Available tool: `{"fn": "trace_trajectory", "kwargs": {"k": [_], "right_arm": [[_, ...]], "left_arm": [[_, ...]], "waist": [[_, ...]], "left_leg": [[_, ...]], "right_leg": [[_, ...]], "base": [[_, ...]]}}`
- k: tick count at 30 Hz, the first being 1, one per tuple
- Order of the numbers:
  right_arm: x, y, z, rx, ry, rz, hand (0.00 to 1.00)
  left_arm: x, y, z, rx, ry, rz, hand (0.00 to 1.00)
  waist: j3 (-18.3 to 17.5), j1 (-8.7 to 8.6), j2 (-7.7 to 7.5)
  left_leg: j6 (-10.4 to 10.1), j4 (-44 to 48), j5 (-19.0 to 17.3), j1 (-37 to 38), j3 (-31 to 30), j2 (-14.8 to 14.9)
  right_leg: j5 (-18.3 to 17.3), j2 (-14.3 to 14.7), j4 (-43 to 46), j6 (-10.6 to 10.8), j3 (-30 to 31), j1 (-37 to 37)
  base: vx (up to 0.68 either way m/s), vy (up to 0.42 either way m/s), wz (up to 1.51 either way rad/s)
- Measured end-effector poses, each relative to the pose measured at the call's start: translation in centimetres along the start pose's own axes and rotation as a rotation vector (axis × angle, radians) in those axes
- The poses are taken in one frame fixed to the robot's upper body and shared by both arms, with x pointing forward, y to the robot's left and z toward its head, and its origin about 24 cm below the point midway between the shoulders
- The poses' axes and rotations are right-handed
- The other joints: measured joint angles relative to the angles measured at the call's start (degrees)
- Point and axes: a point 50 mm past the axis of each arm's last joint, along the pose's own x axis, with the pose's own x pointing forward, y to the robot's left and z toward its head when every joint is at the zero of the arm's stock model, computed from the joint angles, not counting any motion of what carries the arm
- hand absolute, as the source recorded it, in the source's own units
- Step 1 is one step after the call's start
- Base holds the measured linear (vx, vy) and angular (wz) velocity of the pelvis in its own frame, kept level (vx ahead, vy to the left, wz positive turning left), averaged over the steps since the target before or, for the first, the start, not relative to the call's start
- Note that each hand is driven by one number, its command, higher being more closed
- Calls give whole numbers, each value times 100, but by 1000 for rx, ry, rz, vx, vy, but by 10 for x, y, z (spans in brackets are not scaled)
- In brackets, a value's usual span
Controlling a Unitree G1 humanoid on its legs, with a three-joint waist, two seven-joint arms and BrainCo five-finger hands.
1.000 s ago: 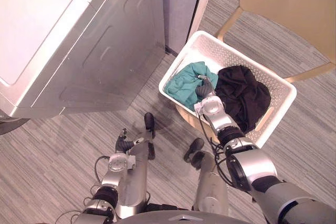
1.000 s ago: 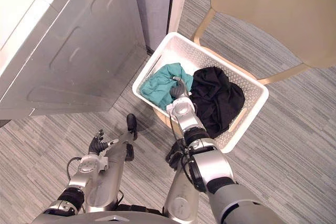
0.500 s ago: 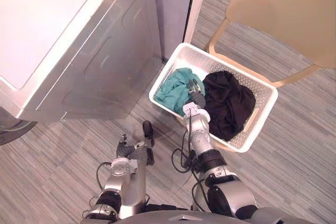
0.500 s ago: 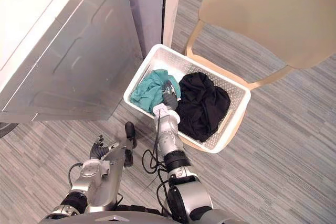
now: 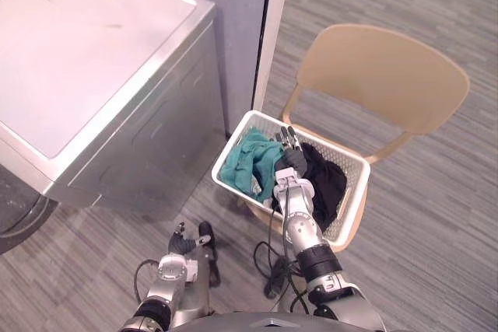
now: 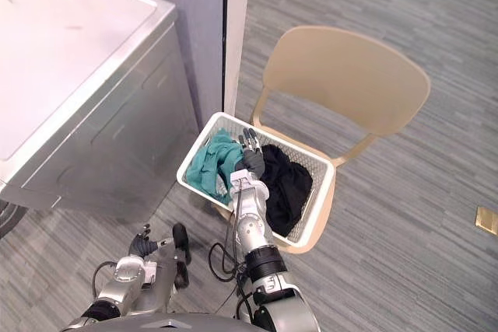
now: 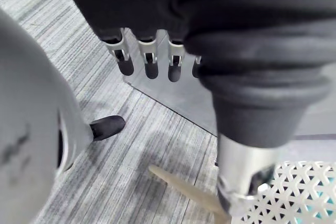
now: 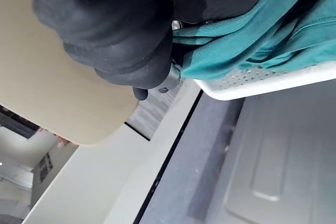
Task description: Pick up the laundry basket with both hands and put the clothes into the washing machine.
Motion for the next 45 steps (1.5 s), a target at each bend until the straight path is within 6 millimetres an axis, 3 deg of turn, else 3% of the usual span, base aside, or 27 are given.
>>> {"fn": "trace_trajectory", "kwargs": {"k": [6, 13, 21, 27, 34, 41, 45], "right_arm": [[-2, -12, 7, -2, -19, -12, 100], [-6, -26, 14, 6, -43, -60, 100], [-4, -24, 24, 32, -90, -59, 100], [1, -20, 49, 70, -200, -62, 100], [9, 1, 86, 132, -363, -13, 100], [23, 50, 124, 150, -479, 144, 100], [29, 79, 147, 176, -553, 208, 100]], "left_arm": [[-5, 8, -21, 35, 61, 7, 0], [-10, 4, -30, 54, 76, -18, 0], [-15, 2, -39, 87, 94, -44, 0], [-17, 4, -45, 90, 116, -44, 0], [-19, -1, -46, 100, 117, -70, 0], [-18, -4, -42, 116, 97, -86, 0], [-16, -8, -8, 105, -49, -99, 0]], "waist": [[-392, -68, 26], [-672, -87, 129], [-927, -53, 268], [-1004, -27, 329], [-1086, 15, 396], [-1185, 89, 392], [-1262, 112, 384]], "left_leg": [[34, -226, 67, 397, -49, -66], [-15, -230, 31, 620, -85, -55], [-120, -235, -48, 846, -46, 12], [-146, -271, -90, 989, -61, 44], [-118, -272, -110, 1019, -62, 56], [-144, -271, -89, 1024, -42, 116], [-143, -271, -87, 1020, -34, 158]], "right_leg": [[119, 103, -457, 143, -39, 468], [333, 224, -920, 194, 29, 802], [488, 323, -1086, 177, 206, 963], [504, 377, -1160, 169, 249, 1130], [642, 443, -1302, 146, 381, 1173], [735, 544, -1426, 72, 444, 1194], [750, 598, -1466, 53, 467, 1189]], "base": [[116, -36, -1], [59, -12, -9], [-36, 11, -11], [-70, 14, 0], [-21, 4, -5], [17, -18, -4], [31, -33, -4]]}}
